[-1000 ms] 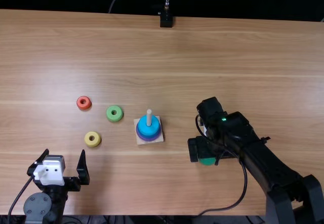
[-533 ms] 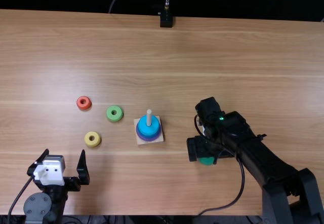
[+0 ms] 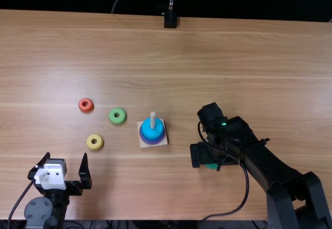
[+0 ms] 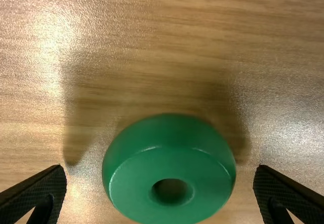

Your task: Build the Hanoi tower: stack the rings onto the peg from bottom to top in this color order: purple, dark blue, light blue, dark green, light green, yellow, orange.

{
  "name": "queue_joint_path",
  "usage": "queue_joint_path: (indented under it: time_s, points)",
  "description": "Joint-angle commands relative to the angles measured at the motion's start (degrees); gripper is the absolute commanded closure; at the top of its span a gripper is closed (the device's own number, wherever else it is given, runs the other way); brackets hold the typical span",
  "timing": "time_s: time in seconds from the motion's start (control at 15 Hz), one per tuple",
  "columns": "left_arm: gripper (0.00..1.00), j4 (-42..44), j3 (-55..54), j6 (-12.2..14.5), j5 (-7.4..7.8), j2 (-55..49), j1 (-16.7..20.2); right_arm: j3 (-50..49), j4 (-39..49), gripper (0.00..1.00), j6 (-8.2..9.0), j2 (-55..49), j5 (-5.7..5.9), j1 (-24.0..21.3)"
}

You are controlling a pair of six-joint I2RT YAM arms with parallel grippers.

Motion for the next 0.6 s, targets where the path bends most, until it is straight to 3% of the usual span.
queue_joint_path:
  time_s: [0.0,0.07,0.13,0.2,0.27,0.53]
  points:
    - [0.00,-4.8,-5.8,0.6,0.21,-0.7,0.5,-0.7,0.7,0.27,1.66,0.4,0.20,0.3]
    - [0.00,-4.8,-5.8,0.6,0.21,-0.7,0.5,-1.0,2.5,0.63,1.97,0.3,0.20,0.3]
    - [0.00,-4.8,-5.8,0.6,0.21,-0.7,0.5,-1.8,4.0,0.84,3.03,0.3,0.20,0.3]
    - [0.00,-4.8,-5.8,0.6,0.21,-0.7,0.5,-2.3,4.2,0.95,3.87,0.3,0.10,0.3]
    - [0.00,-4.8,-5.8,0.6,0.21,-0.7,0.5,-2.4,4.1,1.00,4.08,0.3,0.10,0.5]
    - [0.00,-4.8,-5.8,0.6,0.21,-0.7,0.5,-2.4,3.7,1.00,4.08,0.1,0.10,0.5]
